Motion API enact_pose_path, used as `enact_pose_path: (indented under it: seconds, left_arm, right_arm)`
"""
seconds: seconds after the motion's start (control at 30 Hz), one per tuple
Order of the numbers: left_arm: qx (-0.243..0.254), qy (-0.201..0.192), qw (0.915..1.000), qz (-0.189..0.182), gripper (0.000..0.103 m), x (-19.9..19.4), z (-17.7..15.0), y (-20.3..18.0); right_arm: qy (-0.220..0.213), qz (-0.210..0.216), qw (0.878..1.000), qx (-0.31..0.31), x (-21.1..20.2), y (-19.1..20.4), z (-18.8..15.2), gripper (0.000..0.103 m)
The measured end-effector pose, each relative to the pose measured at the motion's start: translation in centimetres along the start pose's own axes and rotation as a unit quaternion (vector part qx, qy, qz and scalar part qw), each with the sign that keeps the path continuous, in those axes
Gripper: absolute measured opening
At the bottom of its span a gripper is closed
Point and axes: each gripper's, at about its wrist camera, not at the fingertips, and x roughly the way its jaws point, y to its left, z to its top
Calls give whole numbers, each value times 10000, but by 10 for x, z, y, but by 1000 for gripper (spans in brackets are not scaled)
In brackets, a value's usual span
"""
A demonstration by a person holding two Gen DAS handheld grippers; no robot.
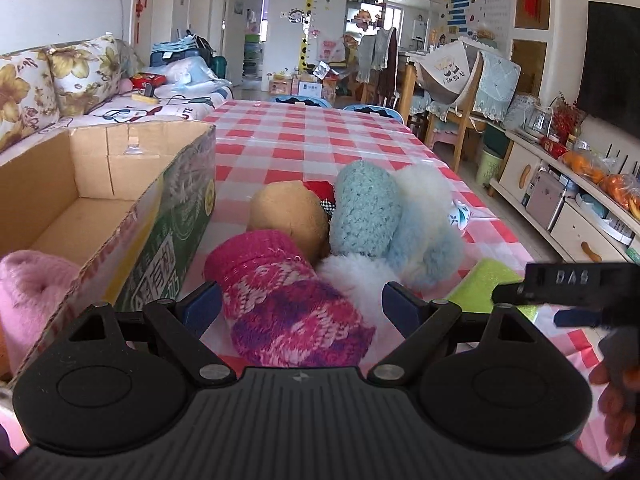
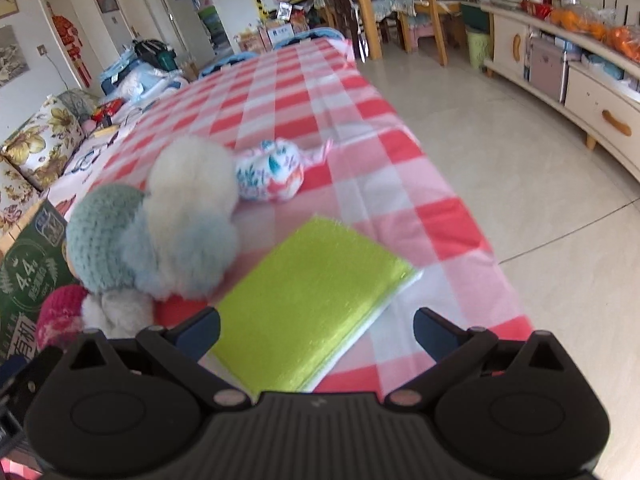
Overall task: Organize soft objects
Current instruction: 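Grasp the pink knit sock roll with the left tool while the right tool grasps the green sponge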
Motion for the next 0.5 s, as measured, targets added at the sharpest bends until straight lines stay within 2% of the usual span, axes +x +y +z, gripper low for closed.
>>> enact_pose_path:
  seconds: [0.13, 0.33, 0.5]
  left_arm:
    - [75, 97, 9999, -14, 103, 4, 5, 0]
    - [105, 183, 9998, 4, 103, 14, 8, 4]
    - [198, 267, 9994, 56, 103, 18, 8, 3]
  right_arm:
    - [16, 65, 9999, -138, 6, 9, -3, 102]
    - [-107, -66, 9991, -408, 17, 17, -4, 102]
    - [-184, 41, 9980, -598, 21, 21, -2, 102]
